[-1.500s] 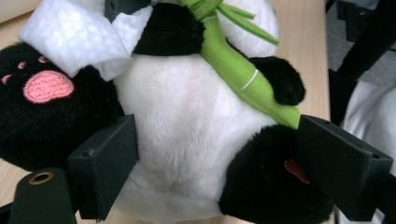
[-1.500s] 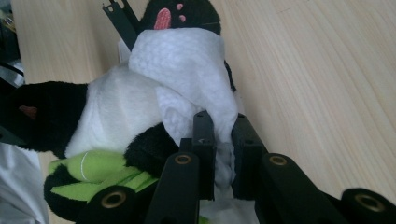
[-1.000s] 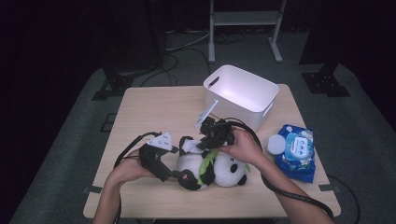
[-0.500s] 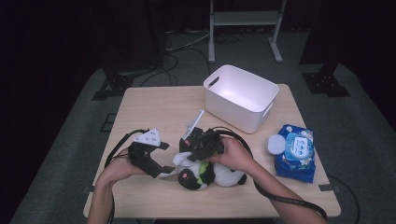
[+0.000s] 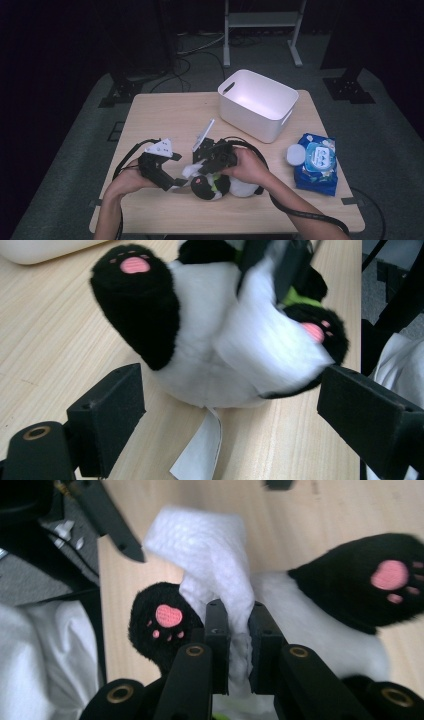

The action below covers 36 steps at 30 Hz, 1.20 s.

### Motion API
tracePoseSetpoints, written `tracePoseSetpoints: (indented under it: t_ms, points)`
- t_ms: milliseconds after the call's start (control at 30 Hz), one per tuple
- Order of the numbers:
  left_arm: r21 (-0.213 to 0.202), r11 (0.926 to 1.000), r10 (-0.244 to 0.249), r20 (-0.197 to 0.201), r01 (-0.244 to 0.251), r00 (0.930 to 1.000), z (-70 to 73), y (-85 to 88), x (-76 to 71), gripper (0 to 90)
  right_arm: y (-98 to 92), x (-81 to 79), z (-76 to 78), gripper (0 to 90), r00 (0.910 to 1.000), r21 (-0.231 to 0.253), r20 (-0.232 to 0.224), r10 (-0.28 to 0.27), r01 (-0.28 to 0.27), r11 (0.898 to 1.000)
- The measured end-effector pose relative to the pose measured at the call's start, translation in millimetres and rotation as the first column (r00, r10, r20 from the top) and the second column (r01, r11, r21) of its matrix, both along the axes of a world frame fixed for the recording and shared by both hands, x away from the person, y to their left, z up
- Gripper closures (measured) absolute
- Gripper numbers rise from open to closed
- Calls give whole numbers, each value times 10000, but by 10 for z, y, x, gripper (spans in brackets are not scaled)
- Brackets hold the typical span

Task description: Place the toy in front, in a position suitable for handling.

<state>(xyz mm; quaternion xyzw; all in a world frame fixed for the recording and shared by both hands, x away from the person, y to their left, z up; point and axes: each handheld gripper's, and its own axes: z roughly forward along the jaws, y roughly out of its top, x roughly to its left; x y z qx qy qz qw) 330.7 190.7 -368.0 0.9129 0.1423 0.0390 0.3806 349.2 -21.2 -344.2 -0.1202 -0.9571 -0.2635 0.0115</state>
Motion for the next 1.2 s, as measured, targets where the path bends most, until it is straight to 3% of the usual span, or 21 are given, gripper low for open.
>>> tracePoseSetpoints:
  t_ms: [200,400,667,1000,1200]
  points:
    - [48,10000,27,-5,-27,10000,-7,-1,1,104,-132,19,98,811,9996,469,-81,-262,265,9985]
    - [84,9999,59,9,-59,10000,-10,12,5,104,-150,-116,124,810,9998,685,-154,117,-107,9976]
    - [139,9999,52,-31,-52,10000,-22,26,13,104,-27,-223,68,810,9970,621,-314,701,-680,9957]
    - [98,9999,137,-4,-137,9999,-11,42,14,105,-179,-275,124,810,9943,1101,-714,791,-710,9914]
    - [165,9998,102,5,-102,9999,-15,36,16,105,-218,-268,125,810,9958,798,-662,627,-574,9952]
